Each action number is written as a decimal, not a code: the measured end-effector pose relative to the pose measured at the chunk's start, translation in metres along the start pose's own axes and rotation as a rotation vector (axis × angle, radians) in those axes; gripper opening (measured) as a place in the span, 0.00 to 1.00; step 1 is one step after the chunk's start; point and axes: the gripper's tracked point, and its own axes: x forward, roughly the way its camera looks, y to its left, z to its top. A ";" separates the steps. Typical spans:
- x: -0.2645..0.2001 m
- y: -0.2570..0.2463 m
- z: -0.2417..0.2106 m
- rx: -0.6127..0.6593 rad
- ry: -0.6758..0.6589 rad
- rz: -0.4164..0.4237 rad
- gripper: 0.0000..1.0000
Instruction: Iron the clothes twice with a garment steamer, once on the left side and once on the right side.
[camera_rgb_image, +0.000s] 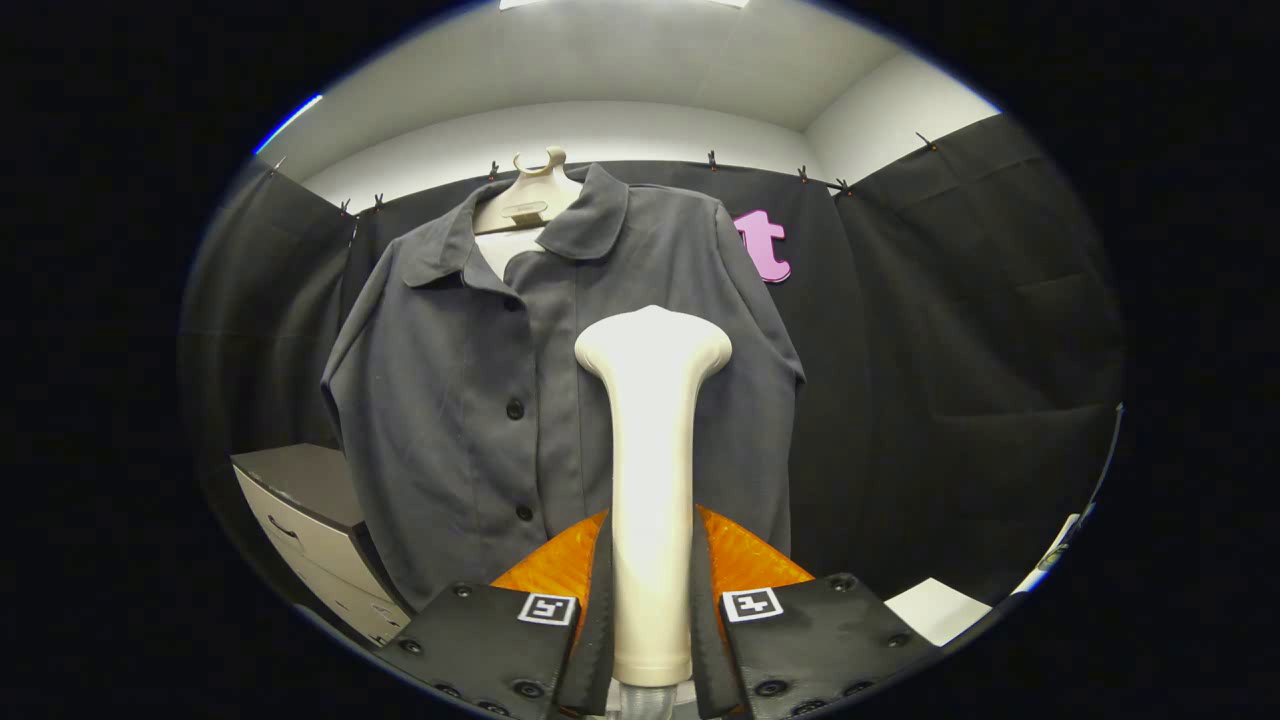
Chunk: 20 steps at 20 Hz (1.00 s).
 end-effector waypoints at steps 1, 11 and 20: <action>-0.001 -0.001 -0.008 -0.005 0.013 -0.006 0.39; -0.019 -0.006 -0.067 0.006 0.082 -0.018 0.39; -0.029 0.000 -0.112 -0.010 0.152 -0.029 0.39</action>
